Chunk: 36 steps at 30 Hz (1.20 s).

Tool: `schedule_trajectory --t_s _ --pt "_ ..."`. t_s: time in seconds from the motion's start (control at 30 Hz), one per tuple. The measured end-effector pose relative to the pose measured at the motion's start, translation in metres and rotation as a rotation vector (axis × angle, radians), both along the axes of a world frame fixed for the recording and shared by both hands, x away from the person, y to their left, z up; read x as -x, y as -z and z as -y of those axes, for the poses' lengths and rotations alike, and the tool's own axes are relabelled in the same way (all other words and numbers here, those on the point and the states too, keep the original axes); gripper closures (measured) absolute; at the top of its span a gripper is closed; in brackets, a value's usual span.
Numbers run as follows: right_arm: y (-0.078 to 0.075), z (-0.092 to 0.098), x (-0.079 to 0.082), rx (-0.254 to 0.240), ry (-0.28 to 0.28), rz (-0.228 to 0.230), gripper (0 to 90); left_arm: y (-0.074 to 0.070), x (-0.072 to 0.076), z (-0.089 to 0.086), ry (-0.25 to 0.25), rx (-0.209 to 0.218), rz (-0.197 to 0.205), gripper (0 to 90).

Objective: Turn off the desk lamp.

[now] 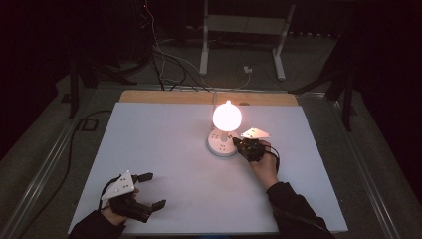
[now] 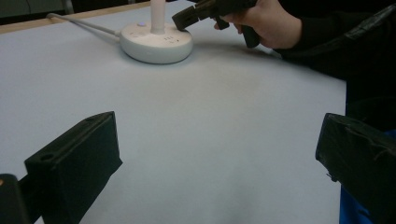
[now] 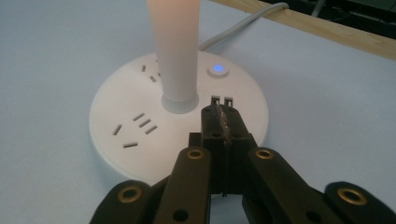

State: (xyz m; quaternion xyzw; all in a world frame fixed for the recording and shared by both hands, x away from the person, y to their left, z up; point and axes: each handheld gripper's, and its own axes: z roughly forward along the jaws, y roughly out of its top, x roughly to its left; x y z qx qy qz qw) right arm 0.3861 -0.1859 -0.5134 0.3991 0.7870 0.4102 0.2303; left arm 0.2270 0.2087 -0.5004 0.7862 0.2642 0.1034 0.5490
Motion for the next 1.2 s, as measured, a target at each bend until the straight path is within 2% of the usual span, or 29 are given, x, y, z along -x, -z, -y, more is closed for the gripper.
schedule_trajectory --t_s 0.27,0.6,1.0,1.2 --pt "-0.022 0.002 0.004 -0.043 -0.001 0.044 90.0 0.0 -0.001 0.0 -0.001 0.002 -0.001 0.4" --pt "-0.031 0.004 0.007 -0.059 -0.002 0.057 90.0 0.0 0.0 0.0 0.0 -0.002 -0.001 0.4" --pt "-0.017 0.004 0.002 -0.043 0.007 0.013 90.0 0.0 0.0 0.0 0.0 -0.001 -0.001 0.4" --pt "-0.007 0.001 0.002 -0.018 0.004 -0.008 90.0 0.0 0.0 -0.001 0.0 0.0 0.001 0.4"
